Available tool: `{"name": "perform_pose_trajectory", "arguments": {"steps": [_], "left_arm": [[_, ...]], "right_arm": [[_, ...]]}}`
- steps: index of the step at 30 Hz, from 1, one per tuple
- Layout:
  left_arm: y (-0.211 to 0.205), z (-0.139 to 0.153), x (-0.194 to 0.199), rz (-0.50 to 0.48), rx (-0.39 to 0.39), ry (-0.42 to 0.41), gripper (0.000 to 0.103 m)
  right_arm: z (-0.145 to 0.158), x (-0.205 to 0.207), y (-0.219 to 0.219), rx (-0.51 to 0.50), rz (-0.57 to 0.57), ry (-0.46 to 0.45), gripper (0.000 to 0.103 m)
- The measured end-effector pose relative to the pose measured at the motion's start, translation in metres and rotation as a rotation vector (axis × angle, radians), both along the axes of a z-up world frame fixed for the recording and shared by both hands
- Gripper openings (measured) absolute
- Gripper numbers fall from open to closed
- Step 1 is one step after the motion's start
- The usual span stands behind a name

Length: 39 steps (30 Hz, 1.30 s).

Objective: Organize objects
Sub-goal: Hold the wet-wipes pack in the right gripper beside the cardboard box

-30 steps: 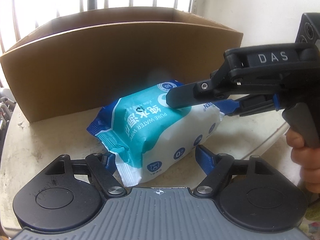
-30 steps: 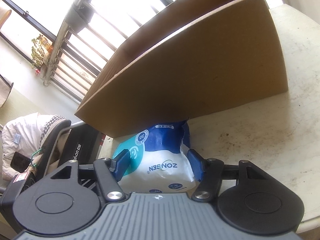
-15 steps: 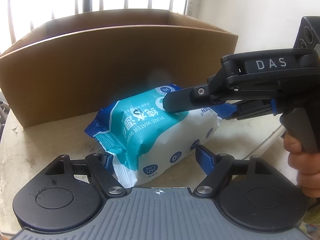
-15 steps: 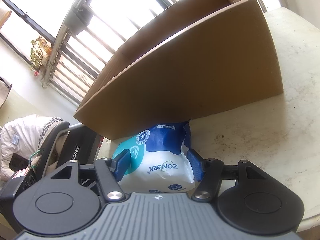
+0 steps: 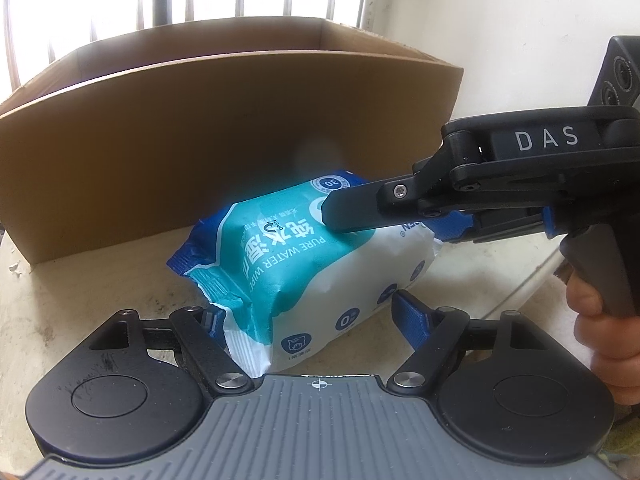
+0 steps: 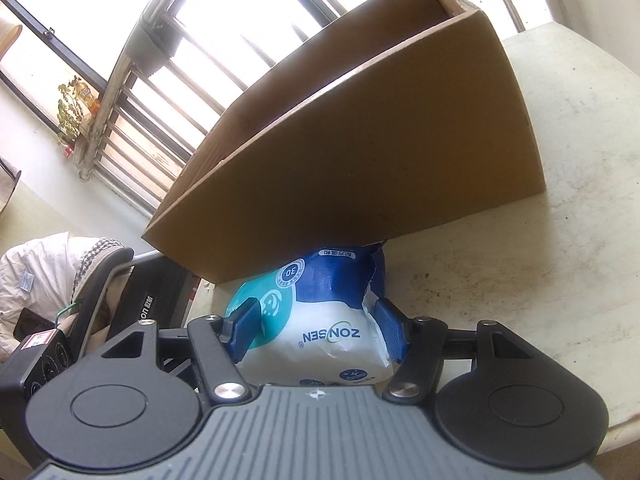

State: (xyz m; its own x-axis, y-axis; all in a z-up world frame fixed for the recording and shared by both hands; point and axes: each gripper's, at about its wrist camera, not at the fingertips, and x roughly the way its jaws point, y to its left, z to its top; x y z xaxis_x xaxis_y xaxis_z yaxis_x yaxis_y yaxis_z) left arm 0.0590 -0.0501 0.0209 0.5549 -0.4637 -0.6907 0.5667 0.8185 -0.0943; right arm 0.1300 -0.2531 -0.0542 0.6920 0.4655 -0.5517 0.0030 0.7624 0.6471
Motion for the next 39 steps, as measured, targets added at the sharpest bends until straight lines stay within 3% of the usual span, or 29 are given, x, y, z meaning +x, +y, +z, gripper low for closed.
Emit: {"name": "perform_pose_trajectory", "arguments": {"steps": [16,39], "left_arm": [[-0.009,0.002,0.008,0.014,-0.003,0.010,0.078],[0.007,0.001,-0.009,0.039,-0.010,0.017,0.078]], "right_arm": [[0.007,0.001,0.005,-0.021,0.002,0.002,0.067],[0.008,0.011,0.009,-0.021,0.056,0.000,0.066]]}}
